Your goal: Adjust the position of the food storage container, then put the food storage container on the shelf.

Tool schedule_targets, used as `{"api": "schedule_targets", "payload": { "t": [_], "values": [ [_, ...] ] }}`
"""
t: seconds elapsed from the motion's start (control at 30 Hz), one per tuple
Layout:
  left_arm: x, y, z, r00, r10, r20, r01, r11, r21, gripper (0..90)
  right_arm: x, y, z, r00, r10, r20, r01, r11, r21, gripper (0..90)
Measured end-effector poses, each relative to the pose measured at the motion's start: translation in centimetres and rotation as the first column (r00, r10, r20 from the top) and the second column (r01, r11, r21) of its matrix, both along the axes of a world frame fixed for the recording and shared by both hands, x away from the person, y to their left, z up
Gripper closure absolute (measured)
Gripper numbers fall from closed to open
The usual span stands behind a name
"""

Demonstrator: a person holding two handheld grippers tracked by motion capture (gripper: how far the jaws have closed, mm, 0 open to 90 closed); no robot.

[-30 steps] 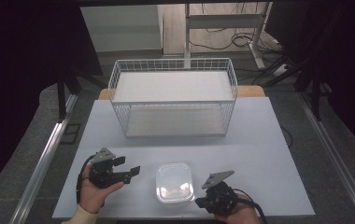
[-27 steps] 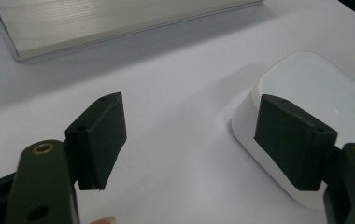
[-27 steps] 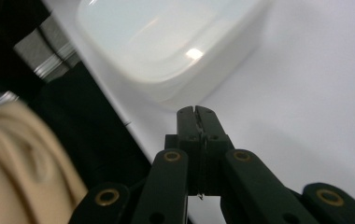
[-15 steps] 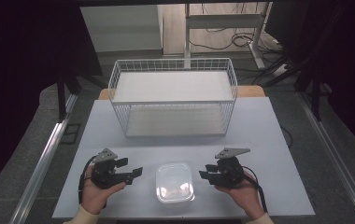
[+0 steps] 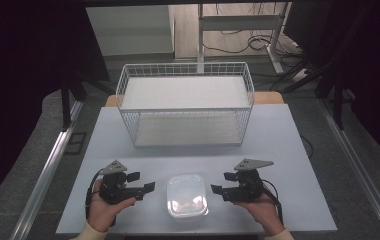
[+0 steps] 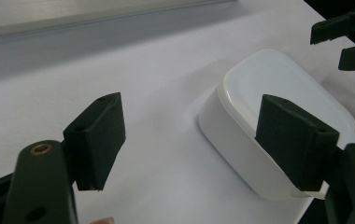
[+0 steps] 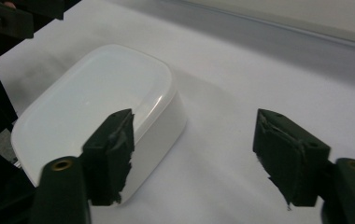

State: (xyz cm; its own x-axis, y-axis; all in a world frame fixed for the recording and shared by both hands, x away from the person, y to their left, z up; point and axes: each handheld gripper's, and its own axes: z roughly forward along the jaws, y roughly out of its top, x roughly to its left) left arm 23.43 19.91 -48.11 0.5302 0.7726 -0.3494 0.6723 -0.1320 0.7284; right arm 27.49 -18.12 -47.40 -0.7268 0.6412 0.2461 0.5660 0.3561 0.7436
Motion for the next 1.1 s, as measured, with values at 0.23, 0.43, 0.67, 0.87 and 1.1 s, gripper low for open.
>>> {"api": "schedule_targets", "payload": {
  "t": [0.23, 0.43, 0.67, 0.87, 1.1],
  "values": [
    [-0.4, -0.2, 0.4, 0.9991, -0.015, -0.04, 0.013, 0.999, -0.044, 28.3, -0.5, 0.4, 0.0, 0.9999, -0.003, 0.015, 0.002, 1.0, 0.026, 24.1],
    [-0.4, -1.1, 0.2, 0.9912, -0.056, -0.12, 0.042, 0.9923, -0.117, 27.5, -1.1, 1.2, -0.1, 0.9992, -0.02, -0.034, 0.022, 0.998, 0.06, 28.0],
    [-0.5, -1.6, 0.0, 0.9837, -0.077, -0.162, 0.046, 0.9819, -0.184, 27.6, -1.4, 2.1, 0.1, 0.9945, -0.033, -0.099, 0.041, 0.996, 0.077, 33.2],
    [-0.3, -2.5, -0.8, 0.9707, -0.109, -0.215, 0.057, 0.9706, -0.234, 28.3, -1.4, 2.6, -0.4, 0.986, -0.038, -0.162, 0.055, 0.993, 0.102, 34.5],
    [0.1, -2.9, -2.0, 0.9563, -0.111, -0.27, 0.034, 0.9602, -0.277, 29.4, -1.1, 2.8, -1.2, 0.979, -0.042, -0.199, 0.065, 0.992, 0.108, 37.0]
  ]
}}
